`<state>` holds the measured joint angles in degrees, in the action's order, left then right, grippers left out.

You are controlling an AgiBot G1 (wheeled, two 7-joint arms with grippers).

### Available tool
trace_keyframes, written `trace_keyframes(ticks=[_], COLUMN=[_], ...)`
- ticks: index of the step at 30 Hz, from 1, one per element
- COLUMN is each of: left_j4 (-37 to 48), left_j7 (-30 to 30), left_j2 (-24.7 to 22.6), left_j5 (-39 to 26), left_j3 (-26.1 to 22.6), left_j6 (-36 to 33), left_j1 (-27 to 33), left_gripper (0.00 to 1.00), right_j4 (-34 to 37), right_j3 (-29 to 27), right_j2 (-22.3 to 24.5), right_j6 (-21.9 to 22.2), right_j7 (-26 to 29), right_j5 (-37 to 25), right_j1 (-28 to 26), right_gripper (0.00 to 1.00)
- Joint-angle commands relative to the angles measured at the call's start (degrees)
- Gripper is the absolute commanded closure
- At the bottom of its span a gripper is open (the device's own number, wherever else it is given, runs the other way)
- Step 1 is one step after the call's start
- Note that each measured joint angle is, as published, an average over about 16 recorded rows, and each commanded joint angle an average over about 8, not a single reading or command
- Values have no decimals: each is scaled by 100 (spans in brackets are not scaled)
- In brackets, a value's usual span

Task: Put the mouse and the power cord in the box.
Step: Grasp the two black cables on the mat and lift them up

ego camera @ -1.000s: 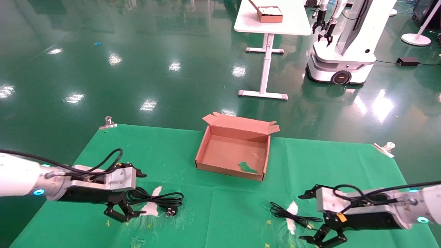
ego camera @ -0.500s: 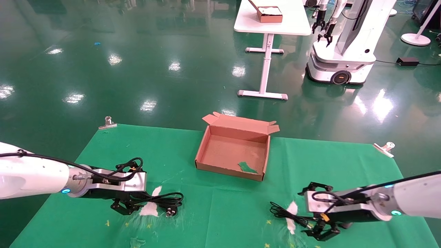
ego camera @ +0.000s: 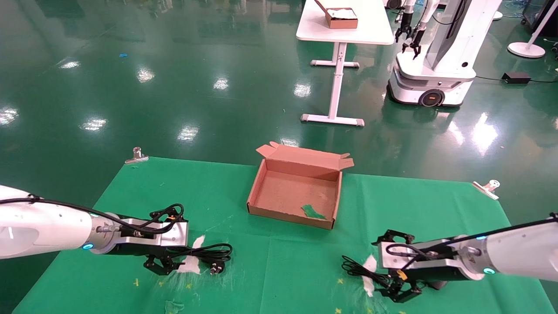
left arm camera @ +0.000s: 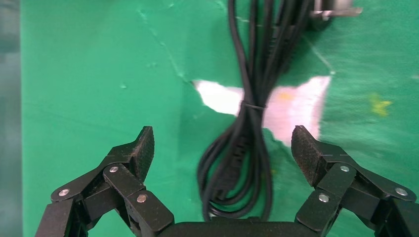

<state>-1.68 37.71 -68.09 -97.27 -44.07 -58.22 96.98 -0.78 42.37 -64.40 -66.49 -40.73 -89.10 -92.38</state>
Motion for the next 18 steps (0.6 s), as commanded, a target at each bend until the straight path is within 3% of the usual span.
trace_keyframes(ticks=[1,3,4,18], left_j4=[37,52,57,42], left_j7=[32,58,65,54], left_j2=[19,27,27,33], left_j5=[31,35,36,41], left_j3=[22,25,26,28], left_j6=[-39,-62,-66,-76], left_j1=[-1,1,2,0], left_gripper=[85,98,100,100], right_j4=[30,52,60,42], right_j3=[2,7,8,9], right_j2=[5,8,8,15], right_j6=[-1,-3,-2,-21], right_j7=[-27,-38,-40,-37], right_j5=[-3,-10,-11,-11], right_j1=[4,10,12,18], right_gripper=[87,100,100,100])
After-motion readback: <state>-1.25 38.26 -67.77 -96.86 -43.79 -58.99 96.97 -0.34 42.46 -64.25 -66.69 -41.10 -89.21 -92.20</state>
